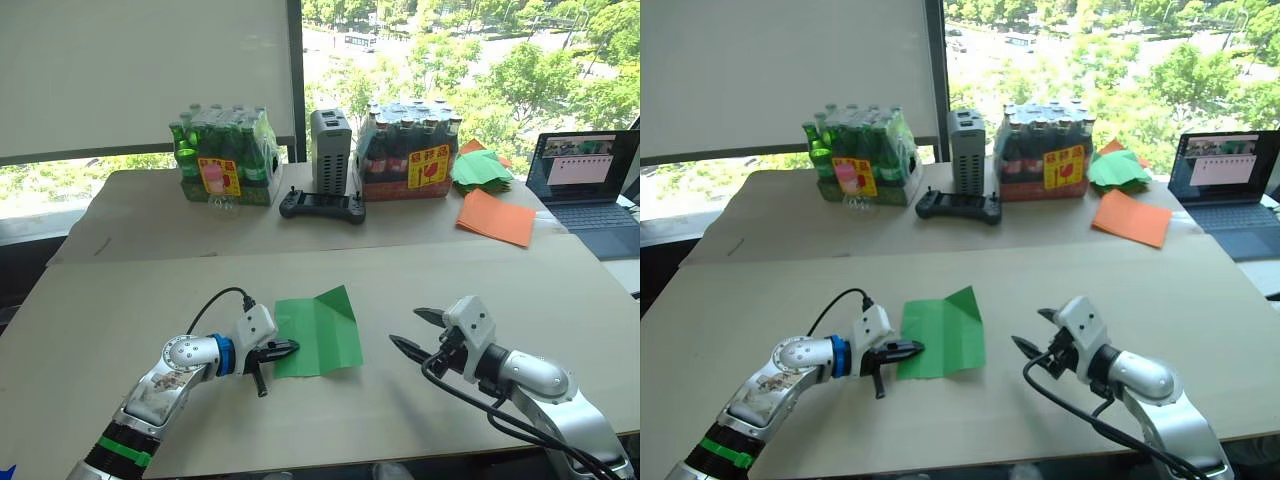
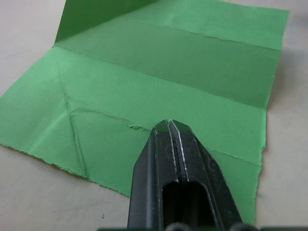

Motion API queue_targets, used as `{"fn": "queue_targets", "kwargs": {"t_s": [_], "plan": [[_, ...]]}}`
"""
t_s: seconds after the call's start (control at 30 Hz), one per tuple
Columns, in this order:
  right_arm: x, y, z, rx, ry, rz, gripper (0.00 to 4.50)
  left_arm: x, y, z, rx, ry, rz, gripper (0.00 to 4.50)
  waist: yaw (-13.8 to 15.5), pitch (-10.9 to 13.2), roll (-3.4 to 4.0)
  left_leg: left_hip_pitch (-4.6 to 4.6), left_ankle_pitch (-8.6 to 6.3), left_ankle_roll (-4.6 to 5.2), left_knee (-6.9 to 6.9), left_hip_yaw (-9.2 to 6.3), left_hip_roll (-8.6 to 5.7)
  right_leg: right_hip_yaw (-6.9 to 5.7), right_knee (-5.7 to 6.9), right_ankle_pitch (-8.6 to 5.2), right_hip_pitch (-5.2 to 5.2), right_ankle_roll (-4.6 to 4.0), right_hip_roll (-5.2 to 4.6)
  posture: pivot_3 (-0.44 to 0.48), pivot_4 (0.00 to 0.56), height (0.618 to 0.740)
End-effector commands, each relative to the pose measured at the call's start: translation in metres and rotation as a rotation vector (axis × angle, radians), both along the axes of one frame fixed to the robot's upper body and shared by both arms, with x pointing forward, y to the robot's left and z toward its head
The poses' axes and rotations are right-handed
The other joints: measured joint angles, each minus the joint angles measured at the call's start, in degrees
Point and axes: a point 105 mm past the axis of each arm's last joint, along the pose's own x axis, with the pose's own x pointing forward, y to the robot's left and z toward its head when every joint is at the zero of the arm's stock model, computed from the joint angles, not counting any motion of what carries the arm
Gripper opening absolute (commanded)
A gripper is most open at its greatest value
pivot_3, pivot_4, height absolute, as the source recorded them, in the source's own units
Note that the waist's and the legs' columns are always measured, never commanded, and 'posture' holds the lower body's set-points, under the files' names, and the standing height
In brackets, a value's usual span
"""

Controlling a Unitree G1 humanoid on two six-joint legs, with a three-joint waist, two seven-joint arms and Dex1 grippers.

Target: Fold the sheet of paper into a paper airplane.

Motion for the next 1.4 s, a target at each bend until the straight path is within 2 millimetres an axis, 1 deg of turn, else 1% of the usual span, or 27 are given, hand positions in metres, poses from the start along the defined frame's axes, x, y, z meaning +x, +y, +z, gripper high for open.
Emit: {"fn": "queue_targets", "kwargs": {"t_s": [0.03, 0.1, 0.23, 0.27, 0.37, 0.43, 0.53, 0.63, 0.77, 0.93, 1.13, 1.23, 1.4], "plan": [[0.004, -0.003, -0.007, -0.051, 0.028, -0.001, 2.31, -0.007, 0.009, -0.021, 0.060, 0.071, 0.018, 0.00, -0.02, 0.00, 0.00, 0.02, 0.02, 0.00, 0.00, 0.03, 0.02, 0.02, -0.01, 0.05, 0.02, -0.01, 0.02, 0.000, 0.150, 0.724], [0.003, 0.003, -0.008, -0.057, 0.034, 0.031, 1.65, -0.008, 0.008, -0.021, 0.057, 0.073, 0.020, 0.00, -0.16, 0.00, 0.00, 0.05, 0.06, 0.01, 0.00, 0.08, 0.02, 0.08, -0.02, 0.12, 0.02, 0.00, 0.03, 0.000, 0.150, 0.724], [0.007, 0.014, -0.013, -0.072, 0.044, 0.066, 0.17, -0.009, 0.009, -0.021, 0.062, 0.076, 0.020, 0.00, -0.40, 0.00, 0.00, 0.12, 0.10, 0.00, 0.00, 0.17, 0.06, 0.17, -0.02, 0.18, 0.07, 0.03, 0.07, 0.000, 0.150, 0.724], [0.008, 0.018, -0.014, -0.077, 0.048, 0.079, 0.03, -0.010, 0.009, -0.022, 0.063, 0.076, 0.021, 0.00, -0.51, 0.00, -0.01, 0.15, 0.10, 0.00, 0.00, 0.19, 0.06, 0.18, -0.04, 0.18, 0.09, 0.04, 0.07, 0.000, 0.150, 0.724], [0.010, 0.025, -0.017, -0.075, 0.057, 0.103, 0.03, -0.010, 0.009, -0.022, 0.064, 0.074, 0.021, 0.00, -0.56, 0.00, -0.01, 0.30, 0.10, 0.01, 0.00, 0.22, 0.08, 0.20, -0.07, 0.19, 0.24, 0.07, 0.09, 0.000, 0.150, 0.724], [0.012, 0.032, -0.022, -0.091, 0.068, 0.120, 0.03, -0.010, 0.008, -0.021, 0.062, 0.074, 0.020, 0.00, -0.64, 0.00, -0.01, 0.52, 0.03, 0.10, -0.01, 0.21, 0.09, 0.20, -0.18, 0.17, 0.52, 0.09, 0.10, 0.000, 0.150, 0.724], [0.015, 0.042, -0.028, -0.113, 0.078, 0.158, 0.03, -0.009, 0.007, -0.021, 0.058, 0.075, 0.022, 0.00, -0.80, 0.00, -0.01, 0.55, 0.02, 0.14, -0.01, 0.25, 0.07, 0.24, -0.26, 0.22, 0.56, 0.16, 0.09, 0.000, 0.150, 0.724], [0.018, 0.050, -0.029, -0.114, 0.078, 0.185, 0.03, -0.009, 0.007, -0.021, 0.056, 0.075, 0.023, 0.00, -0.86, 0.00, -0.01, 0.56, 0.02, 0.13, -0.01, 0.24, 0.08, 0.23, -0.24, 0.22, 0.56, 0.16, 0.10, 0.000, 0.150, 0.724], [0.023, 0.070, -0.021, -0.059, 0.057, 0.225, 0.03, -0.007, 0.007, -0.020, 0.054, 0.072, 0.025, 0.00, -0.97, 0.00, -0.01, 0.58, 0.03, 0.12, -0.01, 0.24, 0.08, 0.24, -0.25, 0.24, 0.56, 0.16, 0.11, 0.000, 0.150, 0.724], [0.027, 0.091, 0.001, 0.076, 0.038, 0.258, 0.03, -0.005, 0.007, -0.019, 0.052, 0.068, 0.029, 0.00, -0.97, 0.01, -0.02, 0.56, 0.04, 0.11, -0.01, 0.23, 0.09, 0.26, -0.24, 0.24, 0.52, 0.15, 0.12, 0.000, 0.150, 0.724], [0.027, 0.104, 0.015, 0.139, 0.026, 0.280, 0.03, -0.005, 0.007, -0.018, 0.052, 0.069, 0.031, 0.00, -0.92, 0.00, -0.01, 0.54, 0.01, 0.14, -0.02, 0.20, 0.07, 0.25, -0.26, 0.26, 0.48, 0.13, 0.12, 0.000, 0.150, 0.724], [0.024, 0.121, 0.015, 0.148, 0.035, 0.319, 0.03, -0.004, 0.009, -0.017, 0.048, 0.068, 0.040, 0.00, -0.98, 0.00, -0.01, 0.54, 0.00, 0.16, -0.02, 0.20, 0.06, 0.25, -0.26, 0.26, 0.48, 0.13, 0.12, 0.000, 0.150, 0.724], [0.028, 0.139, 0.002, 0.130, 0.055, 0.316, 0.03, -0.003, 0.010, -0.015, 0.045, 0.065, 0.051, 0.00, -1.03, 0.00, -0.01, 0.57, 0.04, 0.08, -0.05, 0.19, 0.10, 0.24, -0.23, 0.27, 0.46, 0.11, 0.16, 0.000, 0.150, 0.724]]}}
